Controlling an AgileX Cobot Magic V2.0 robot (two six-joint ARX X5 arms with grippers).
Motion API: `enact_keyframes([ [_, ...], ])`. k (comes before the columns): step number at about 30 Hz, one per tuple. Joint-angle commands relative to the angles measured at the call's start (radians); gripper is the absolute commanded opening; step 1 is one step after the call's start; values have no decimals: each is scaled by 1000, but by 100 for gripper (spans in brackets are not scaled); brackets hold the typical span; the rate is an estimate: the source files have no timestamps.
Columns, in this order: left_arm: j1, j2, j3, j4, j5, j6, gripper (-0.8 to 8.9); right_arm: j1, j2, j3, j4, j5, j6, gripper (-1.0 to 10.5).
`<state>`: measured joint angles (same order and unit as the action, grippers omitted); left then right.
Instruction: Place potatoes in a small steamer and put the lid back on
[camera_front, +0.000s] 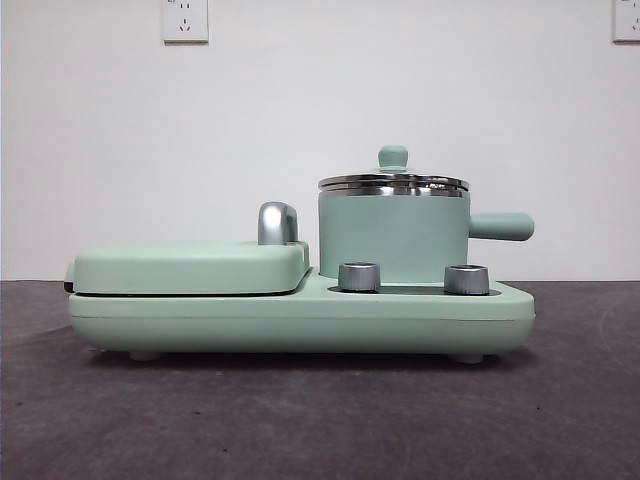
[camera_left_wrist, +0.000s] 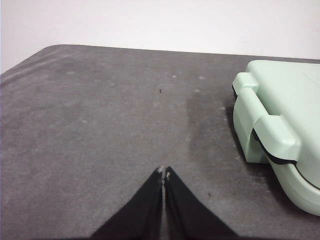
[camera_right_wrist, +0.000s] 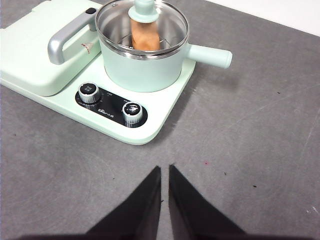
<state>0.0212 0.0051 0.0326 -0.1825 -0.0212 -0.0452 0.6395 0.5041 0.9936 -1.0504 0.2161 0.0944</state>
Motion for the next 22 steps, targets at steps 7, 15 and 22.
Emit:
enact_keyframes([
  [7,-1,-1,-19,-4,1,-4,6,7,2,9,21,23,-1,21],
  [15,-1,-1,-19,-4,1,-4,6,-109,-69,-117,204,111,-29,21],
  [22,-1,-1,-19,-5,1,-4,6,-396,-265,-608,724,-84,-103,21],
])
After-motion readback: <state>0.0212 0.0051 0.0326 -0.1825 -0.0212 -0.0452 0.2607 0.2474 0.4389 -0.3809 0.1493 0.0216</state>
